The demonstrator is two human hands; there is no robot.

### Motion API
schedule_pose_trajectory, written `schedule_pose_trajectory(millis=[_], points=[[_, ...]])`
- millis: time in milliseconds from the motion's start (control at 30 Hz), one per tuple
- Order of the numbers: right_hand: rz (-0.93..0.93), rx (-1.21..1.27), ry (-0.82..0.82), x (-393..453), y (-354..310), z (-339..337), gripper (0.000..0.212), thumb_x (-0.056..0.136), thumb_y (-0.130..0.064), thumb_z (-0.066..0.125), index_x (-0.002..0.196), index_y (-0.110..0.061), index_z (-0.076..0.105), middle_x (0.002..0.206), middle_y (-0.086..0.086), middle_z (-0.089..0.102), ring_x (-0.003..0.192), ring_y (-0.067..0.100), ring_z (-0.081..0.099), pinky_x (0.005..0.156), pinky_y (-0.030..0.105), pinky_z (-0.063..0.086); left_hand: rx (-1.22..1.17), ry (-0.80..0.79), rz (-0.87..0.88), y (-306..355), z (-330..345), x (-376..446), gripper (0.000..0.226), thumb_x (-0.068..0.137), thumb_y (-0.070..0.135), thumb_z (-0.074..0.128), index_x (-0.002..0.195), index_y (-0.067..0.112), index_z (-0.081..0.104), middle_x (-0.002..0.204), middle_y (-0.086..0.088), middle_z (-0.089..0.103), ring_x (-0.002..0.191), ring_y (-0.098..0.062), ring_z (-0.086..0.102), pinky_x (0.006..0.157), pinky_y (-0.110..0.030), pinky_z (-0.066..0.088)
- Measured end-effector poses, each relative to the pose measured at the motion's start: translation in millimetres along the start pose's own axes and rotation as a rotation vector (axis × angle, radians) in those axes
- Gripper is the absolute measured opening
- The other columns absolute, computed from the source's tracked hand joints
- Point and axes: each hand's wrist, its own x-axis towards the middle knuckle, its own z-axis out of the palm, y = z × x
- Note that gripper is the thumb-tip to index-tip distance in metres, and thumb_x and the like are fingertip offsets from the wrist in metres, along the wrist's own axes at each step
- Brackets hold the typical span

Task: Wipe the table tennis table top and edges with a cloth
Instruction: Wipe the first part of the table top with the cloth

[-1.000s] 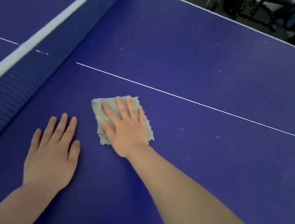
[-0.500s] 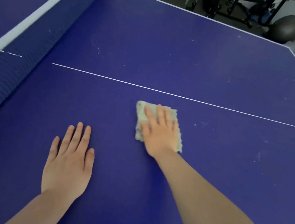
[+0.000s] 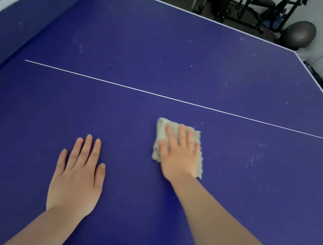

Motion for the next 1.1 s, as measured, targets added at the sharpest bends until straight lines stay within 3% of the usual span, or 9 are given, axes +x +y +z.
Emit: schedule_pose_trajectory(millis=[100,200,300,467,633,733,900,1033,1100], points=[[0.023,0.013,0.078,-39,27,15,0.064,0.088,-0.053,-0.014,0.151,-0.042,-0.017,0.166,0.001,-0.011,0.152,0.023,-0.015,0.122,0.046,-0.005,0.007,-0.007,-0.013,17,1,-6,0.054,0.102,0.035,0.012,0.153,0.017,0.016,0.160,-0.001,0.014,0.149,-0.019,0.010,0.120,-0.043,0.010],[-0.234,0.059,0.142,-82,19,32,0.053,0.104,-0.048,0.004,0.155,-0.035,0.010,0.164,0.005,0.021,0.152,0.028,0.015,0.117,0.048,0.011,-0.016,-0.013,-0.043,46,3,-11,0.054,0.102,0.034,0.014,0.153,0.016,0.016,0.160,-0.001,0.013,0.149,-0.018,0.010,0.120,-0.044,0.010],[-0.489,0.048,0.058,-74,42,19,0.057,0.098,-0.057,-0.009,0.154,-0.043,-0.004,0.166,-0.005,-0.006,0.152,0.018,-0.015,0.122,0.044,-0.012,-0.011,-0.043,-0.055,75,8,-12,0.055,0.101,0.034,0.013,0.153,0.016,0.016,0.160,0.000,0.013,0.149,-0.017,0.010,0.120,-0.044,0.012],[-0.038,0.020,0.066,-45,133,14,0.062,0.082,-0.053,-0.024,0.143,-0.044,-0.028,0.164,-0.003,-0.022,0.144,0.013,-0.033,0.120,0.042,-0.015,-0.042,-0.088,-0.035,125,10,-9,0.063,0.093,0.042,-0.004,0.153,0.021,-0.004,0.161,0.004,-0.006,0.149,-0.015,-0.009,0.122,-0.041,0.001],[-0.277,0.054,0.105,-80,117,28,0.055,0.105,-0.050,0.008,0.156,-0.034,0.023,0.163,0.005,0.025,0.151,0.027,0.017,0.114,0.047,0.016,-0.008,-0.117,-0.070,152,12,8,0.061,0.093,0.041,-0.014,0.152,0.025,-0.013,0.160,0.003,-0.014,0.148,-0.017,-0.014,0.122,-0.044,-0.001],[-0.465,0.006,0.080,-38,110,13,0.063,0.098,-0.060,-0.010,0.156,-0.042,0.003,0.167,-0.003,0.000,0.153,0.021,-0.010,0.119,0.045,-0.002,-0.006,-0.120,-0.072,154,13,11,0.064,0.089,0.045,-0.013,0.151,0.028,-0.016,0.159,0.005,-0.018,0.148,-0.016,-0.016,0.122,-0.044,-0.002],[-0.113,0.027,0.023,11,153,-3,0.063,0.080,-0.061,-0.021,0.142,-0.049,-0.028,0.164,-0.006,-0.023,0.147,0.016,-0.028,0.122,0.043,-0.012,-0.008,-0.142,-0.083,144,8,29,0.054,0.098,0.047,-0.003,0.148,0.033,-0.015,0.160,0.010,-0.012,0.149,-0.014,-0.013,0.121,-0.042,-0.003],[-0.284,0.005,0.120,-27,132,10,0.058,0.101,-0.057,0.002,0.155,-0.041,0.017,0.164,0.005,0.022,0.151,0.029,0.016,0.114,0.052,0.015,-0.002,-0.145,-0.102,127,3,62,0.059,0.099,0.048,0.011,0.151,0.035,-0.013,0.162,0.010,-0.011,0.149,-0.013,-0.015,0.121,-0.044,-0.005],[-0.443,0.004,0.075,-24,105,12,0.057,0.101,-0.058,0.010,0.153,-0.041,0.026,0.163,0.002,0.024,0.151,0.028,0.017,0.113,0.053,0.015,0.018,-0.150,-0.113,120,4,73,0.059,0.099,0.050,0.010,0.153,0.037,-0.010,0.162,0.011,-0.011,0.149,-0.012,-0.015,0.120,-0.045,-0.006]])
